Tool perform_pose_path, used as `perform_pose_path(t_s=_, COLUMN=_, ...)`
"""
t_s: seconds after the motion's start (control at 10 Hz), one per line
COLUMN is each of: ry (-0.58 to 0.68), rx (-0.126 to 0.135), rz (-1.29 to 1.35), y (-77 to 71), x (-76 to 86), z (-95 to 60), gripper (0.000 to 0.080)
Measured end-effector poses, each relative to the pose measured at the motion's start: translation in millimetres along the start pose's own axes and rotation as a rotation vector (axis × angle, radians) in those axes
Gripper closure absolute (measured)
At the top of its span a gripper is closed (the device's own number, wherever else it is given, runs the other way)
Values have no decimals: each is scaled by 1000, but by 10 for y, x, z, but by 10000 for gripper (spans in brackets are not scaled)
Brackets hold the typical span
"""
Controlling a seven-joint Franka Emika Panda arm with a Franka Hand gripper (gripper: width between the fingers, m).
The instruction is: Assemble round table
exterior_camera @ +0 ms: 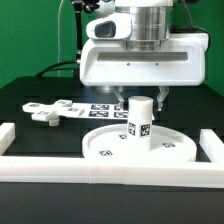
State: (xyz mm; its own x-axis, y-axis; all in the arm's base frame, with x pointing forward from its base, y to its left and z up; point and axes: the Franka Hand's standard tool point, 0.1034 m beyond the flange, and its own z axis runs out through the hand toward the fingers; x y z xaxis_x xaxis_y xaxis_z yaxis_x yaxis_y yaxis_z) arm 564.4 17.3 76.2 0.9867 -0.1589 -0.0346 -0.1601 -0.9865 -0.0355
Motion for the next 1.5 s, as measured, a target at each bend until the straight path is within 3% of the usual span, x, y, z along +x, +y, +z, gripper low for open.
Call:
perform_pose_path(t_s=0.6, ry=-9, rx=38, rz=440, y=-110, x=-17, z=4, gripper=390)
perform_pose_path(t_s=0.8, ry=-10, rx=39, rz=446, y=-118, x=-20, z=6, gripper=390)
perform_pose_path(t_s=0.9, ry=-10, rx=39, rz=442, y=-119, x=-20, z=7, gripper=237)
perform_pose_path(t_s=1.0, ry=-10, rx=39, rz=441, y=-119, x=-20, z=7, gripper=177)
perform_pose_path(t_s=1.2, ry=-7, rx=38, rz=401, y=-126, x=-32, z=-21, gripper=155)
perform_pose_path(t_s=1.5, ry=7, rx=43, rz=161, y=-91, x=-139, z=-209, gripper=150)
